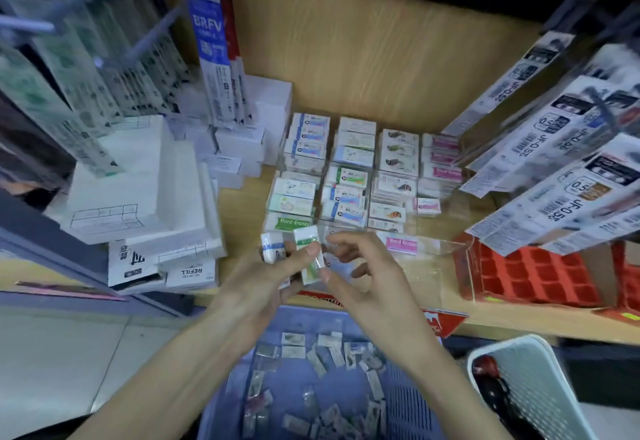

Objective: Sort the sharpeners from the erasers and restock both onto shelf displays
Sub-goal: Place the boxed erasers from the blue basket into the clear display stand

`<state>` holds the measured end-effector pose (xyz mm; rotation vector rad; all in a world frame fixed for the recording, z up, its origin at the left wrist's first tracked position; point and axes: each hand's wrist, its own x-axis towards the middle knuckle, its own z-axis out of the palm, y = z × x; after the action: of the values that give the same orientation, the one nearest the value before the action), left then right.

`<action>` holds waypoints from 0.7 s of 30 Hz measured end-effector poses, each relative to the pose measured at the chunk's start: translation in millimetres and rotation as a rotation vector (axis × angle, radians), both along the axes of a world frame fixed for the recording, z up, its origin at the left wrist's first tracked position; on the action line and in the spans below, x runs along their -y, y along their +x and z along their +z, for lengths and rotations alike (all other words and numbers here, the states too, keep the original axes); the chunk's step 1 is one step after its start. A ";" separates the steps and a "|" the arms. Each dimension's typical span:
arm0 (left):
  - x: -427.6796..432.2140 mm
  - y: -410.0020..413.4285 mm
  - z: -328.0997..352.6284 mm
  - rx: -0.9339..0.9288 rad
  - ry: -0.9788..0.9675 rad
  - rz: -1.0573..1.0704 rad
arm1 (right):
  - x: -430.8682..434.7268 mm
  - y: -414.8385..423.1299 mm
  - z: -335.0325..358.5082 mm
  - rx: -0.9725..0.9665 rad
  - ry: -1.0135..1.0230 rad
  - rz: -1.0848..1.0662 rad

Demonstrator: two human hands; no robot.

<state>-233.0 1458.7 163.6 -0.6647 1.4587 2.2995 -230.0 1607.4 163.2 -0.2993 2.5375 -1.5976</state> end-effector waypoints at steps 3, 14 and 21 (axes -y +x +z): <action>-6.1 -1.3 0.6 0.016 -0.014 0.029 | 2.1 6.2 -0.3 -0.007 0.038 -0.033; -19.6 -11.9 -3.1 -0.044 0.030 0.042 | 2.3 -2.2 -2.7 -0.218 0.239 -0.097; -12.1 -20.5 2.4 0.042 0.064 0.029 | -27.3 -83.2 4.2 -0.251 0.345 -0.156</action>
<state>-253.5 1470.8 166.0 -0.7158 1.3599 2.3289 -313.2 1634.7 167.4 -0.2845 3.0343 -1.1963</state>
